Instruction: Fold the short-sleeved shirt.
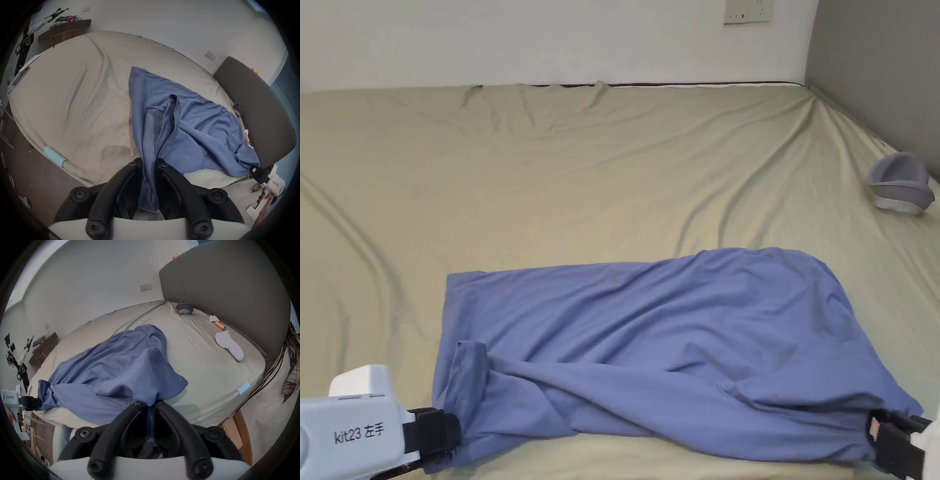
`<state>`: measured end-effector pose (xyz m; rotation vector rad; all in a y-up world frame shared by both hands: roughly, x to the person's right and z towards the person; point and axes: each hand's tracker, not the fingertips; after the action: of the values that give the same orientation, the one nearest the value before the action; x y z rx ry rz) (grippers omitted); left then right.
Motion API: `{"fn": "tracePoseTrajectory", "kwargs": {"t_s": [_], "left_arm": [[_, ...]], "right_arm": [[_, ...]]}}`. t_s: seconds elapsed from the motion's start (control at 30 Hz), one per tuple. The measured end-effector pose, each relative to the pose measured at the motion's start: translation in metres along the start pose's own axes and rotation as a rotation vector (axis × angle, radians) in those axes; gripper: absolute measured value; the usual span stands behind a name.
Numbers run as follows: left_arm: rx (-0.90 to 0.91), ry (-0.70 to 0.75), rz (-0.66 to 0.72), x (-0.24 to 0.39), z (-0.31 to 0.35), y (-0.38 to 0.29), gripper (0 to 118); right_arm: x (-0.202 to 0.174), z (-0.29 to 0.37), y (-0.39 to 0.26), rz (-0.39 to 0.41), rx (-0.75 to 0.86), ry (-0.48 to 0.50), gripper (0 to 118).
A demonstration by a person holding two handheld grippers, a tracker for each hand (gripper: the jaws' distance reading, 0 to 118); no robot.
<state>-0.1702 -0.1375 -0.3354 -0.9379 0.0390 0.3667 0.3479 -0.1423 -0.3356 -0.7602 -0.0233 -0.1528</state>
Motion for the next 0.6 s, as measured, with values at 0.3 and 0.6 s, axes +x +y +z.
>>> {"fn": "tracePoseTrajectory", "kwargs": {"t_s": [0.3,0.6], "left_arm": [[0.067,0.129,-0.186,0.033,0.033,0.023,109],[0.14,0.162,-0.385,0.07,0.0,0.135,3]], "right_arm": [[-0.028,0.024,0.029,0.176,0.077,-0.174,101],[-0.099,-0.025,0.115,0.287,0.271,-0.024,0]]}}
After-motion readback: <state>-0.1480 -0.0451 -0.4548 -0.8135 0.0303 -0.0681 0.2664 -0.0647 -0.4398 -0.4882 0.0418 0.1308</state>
